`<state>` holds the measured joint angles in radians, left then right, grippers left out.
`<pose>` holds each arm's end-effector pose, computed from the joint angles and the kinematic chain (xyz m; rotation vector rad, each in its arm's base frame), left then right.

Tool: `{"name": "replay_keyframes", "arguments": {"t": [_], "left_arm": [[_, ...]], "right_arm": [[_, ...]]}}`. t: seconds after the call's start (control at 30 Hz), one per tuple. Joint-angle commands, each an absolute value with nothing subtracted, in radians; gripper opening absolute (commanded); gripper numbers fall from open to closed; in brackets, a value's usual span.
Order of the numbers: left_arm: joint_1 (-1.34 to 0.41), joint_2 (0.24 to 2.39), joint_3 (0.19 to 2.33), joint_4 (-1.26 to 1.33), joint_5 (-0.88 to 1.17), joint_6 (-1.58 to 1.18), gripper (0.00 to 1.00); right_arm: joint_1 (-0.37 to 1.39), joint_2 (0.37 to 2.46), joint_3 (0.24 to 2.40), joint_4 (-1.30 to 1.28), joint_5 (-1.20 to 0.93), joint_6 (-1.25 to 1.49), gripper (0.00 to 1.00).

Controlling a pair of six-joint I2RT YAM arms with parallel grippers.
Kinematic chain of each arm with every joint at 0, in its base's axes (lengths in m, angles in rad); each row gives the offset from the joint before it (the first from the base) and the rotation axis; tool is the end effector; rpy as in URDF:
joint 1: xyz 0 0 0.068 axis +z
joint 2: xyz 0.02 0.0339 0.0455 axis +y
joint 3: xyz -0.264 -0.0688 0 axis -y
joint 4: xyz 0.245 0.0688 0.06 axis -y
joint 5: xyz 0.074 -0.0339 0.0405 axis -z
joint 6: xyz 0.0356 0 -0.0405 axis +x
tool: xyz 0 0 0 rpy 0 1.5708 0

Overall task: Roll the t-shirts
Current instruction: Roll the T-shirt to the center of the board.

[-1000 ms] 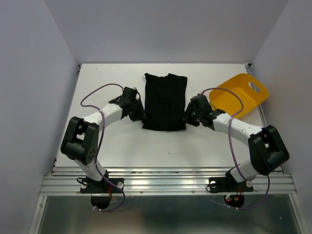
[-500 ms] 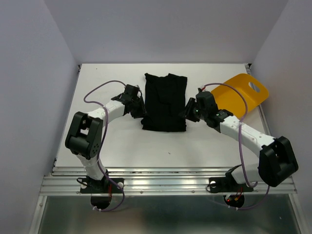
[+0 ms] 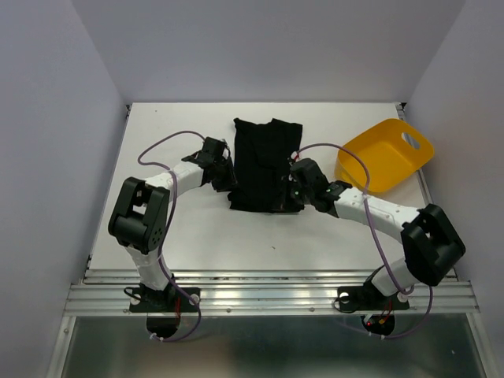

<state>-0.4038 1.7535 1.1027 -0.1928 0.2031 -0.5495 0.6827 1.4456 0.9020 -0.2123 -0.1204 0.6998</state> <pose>0.3389 -0.1526 0.1911 -0.0854 2.5050 -0.6640 0.2357 0.1972 0.2251 -0.0431 2.4708 0.7944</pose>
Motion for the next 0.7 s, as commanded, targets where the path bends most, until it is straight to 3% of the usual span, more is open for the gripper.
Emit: {"name": "replay_keyframes", "arguments": {"t": [0.0, 0.2, 0.67], "left_arm": [[-0.4, 1.766, 1.147, -0.176, 0.207, -0.525, 0.39], [-0.4, 1.769, 1.157, -0.176, 0.198, -0.517, 0.39], [-0.402, 1.545, 1.129, -0.218, 0.075, -0.502, 0.47]], "right_arm": [[0.681, 1.517, 0.989, -0.202, -0.111, 0.655, 0.15], [0.67, 1.601, 1.054, -0.213, 0.037, 0.675, 0.07], [0.611, 1.752, 1.127, -0.206, 0.078, 0.681, 0.07]]}}
